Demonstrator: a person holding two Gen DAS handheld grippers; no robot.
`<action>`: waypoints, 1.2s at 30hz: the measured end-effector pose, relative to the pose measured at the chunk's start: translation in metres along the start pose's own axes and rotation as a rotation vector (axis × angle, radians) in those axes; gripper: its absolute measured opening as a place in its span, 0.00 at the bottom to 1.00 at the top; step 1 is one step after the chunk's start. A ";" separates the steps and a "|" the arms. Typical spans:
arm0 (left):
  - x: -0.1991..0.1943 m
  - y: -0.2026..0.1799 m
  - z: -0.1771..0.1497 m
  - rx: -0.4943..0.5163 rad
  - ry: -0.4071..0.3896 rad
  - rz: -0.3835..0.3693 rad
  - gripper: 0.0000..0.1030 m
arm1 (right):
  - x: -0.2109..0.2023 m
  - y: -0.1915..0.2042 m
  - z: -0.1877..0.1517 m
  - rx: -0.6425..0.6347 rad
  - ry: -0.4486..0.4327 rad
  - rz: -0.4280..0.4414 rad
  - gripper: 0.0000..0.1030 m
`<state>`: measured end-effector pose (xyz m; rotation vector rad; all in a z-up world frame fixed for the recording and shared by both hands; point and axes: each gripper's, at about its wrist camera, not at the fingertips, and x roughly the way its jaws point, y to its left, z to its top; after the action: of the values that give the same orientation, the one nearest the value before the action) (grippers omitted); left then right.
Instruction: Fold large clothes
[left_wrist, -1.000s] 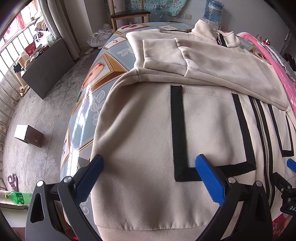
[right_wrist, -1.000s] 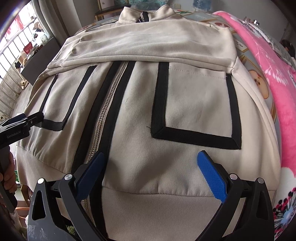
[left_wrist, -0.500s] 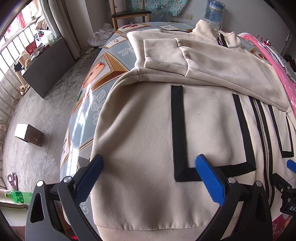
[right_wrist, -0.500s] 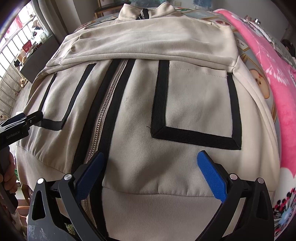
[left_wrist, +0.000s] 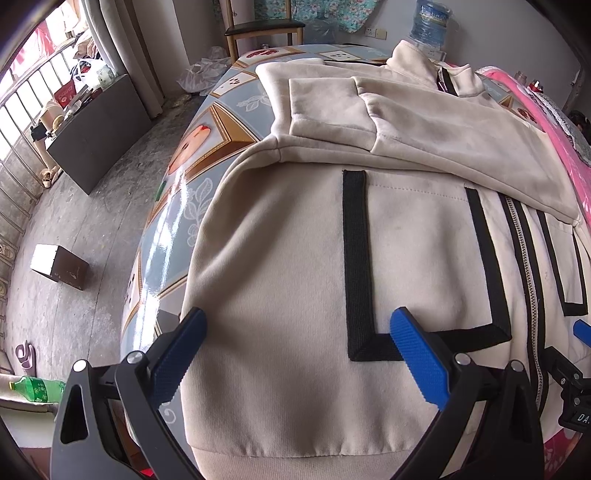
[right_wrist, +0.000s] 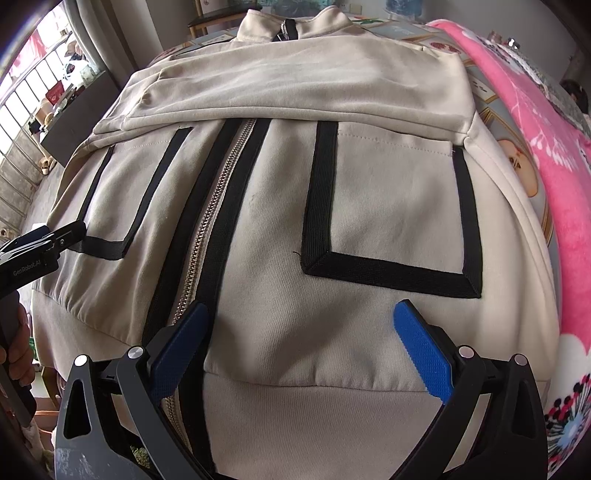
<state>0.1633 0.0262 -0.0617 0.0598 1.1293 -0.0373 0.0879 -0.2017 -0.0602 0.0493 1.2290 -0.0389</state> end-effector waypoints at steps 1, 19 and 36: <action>0.000 0.000 0.000 0.000 0.000 0.000 0.95 | 0.000 0.000 -0.001 0.000 -0.001 0.000 0.94; -0.007 -0.005 0.006 0.032 -0.014 0.040 0.95 | -0.004 -0.005 -0.007 -0.017 -0.017 0.033 0.94; -0.047 -0.015 0.111 0.102 -0.217 -0.150 0.95 | -0.059 -0.022 0.056 -0.012 -0.165 0.116 0.94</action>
<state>0.2423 0.0040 0.0274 0.0600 0.9127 -0.2299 0.1197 -0.2268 0.0136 0.1048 1.0592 0.0650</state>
